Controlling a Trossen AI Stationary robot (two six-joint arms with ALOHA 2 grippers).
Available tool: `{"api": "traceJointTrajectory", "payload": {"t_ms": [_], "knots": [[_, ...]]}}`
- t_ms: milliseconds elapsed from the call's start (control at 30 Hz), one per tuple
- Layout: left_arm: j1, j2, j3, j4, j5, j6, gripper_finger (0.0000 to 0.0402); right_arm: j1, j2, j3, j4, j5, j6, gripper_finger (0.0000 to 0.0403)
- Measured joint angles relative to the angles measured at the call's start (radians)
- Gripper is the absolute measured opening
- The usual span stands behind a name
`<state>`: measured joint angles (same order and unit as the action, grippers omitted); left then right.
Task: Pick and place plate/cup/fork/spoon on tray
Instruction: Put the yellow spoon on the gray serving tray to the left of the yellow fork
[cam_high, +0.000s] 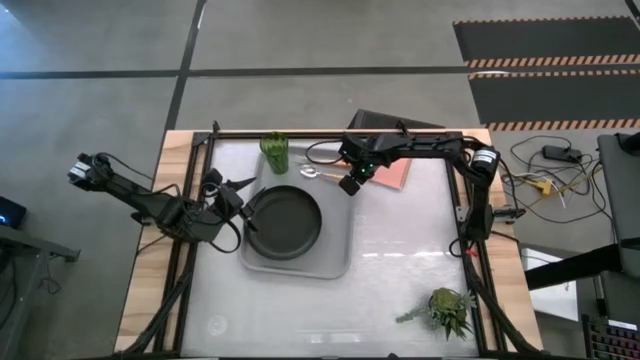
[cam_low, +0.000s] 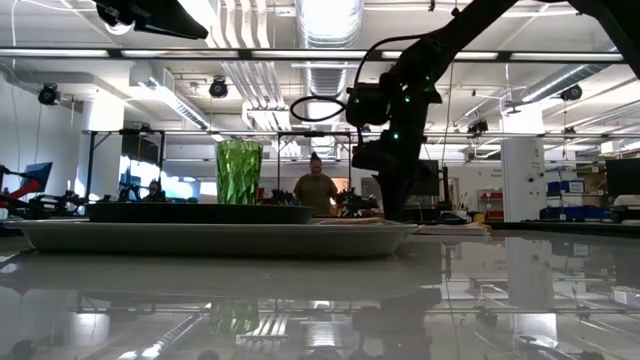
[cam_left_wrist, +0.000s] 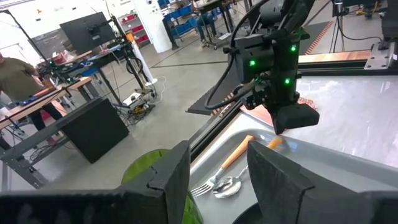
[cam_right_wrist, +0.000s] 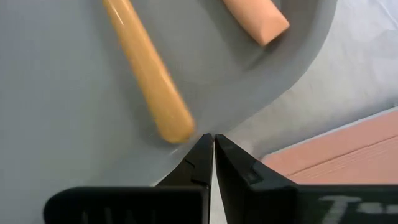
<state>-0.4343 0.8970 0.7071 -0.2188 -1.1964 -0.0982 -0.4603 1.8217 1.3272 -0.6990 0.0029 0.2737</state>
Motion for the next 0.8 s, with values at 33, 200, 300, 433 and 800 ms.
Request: {"api": "traceJointTrajectory", "payload": {"t_ms": [33, 200, 300, 433, 800], "knots": [[0.000, 0.000, 0.000, 0.000, 0.000, 0.000, 0.0142, 0.000, 0.000, -0.003, 0.004, 0.001, 0.002, 0.0009], [0.000, 0.000, 0.000, 0.000, 0.000, 0.000, 0.0142, 0.000, 0.000, -0.004, 0.023, 0.000, 0.004, 0.0008], [0.000, 0.000, 0.000, 0.000, 0.000, 0.000, 0.0142, 0.000, 0.000, 0.009, 0.026, -0.002, -0.007, 0.0009], [0.000, 0.000, 0.000, 0.000, -0.001, 0.000, 0.0142, 0.005, -0.018, 0.022, 0.026, -0.002, -0.011, 0.0009], [0.000, 0.000, 0.000, 0.000, -0.002, 0.000, 0.0142, 0.109, -0.014, 0.004, 0.178, -0.011, -0.033, 0.0009]]}}
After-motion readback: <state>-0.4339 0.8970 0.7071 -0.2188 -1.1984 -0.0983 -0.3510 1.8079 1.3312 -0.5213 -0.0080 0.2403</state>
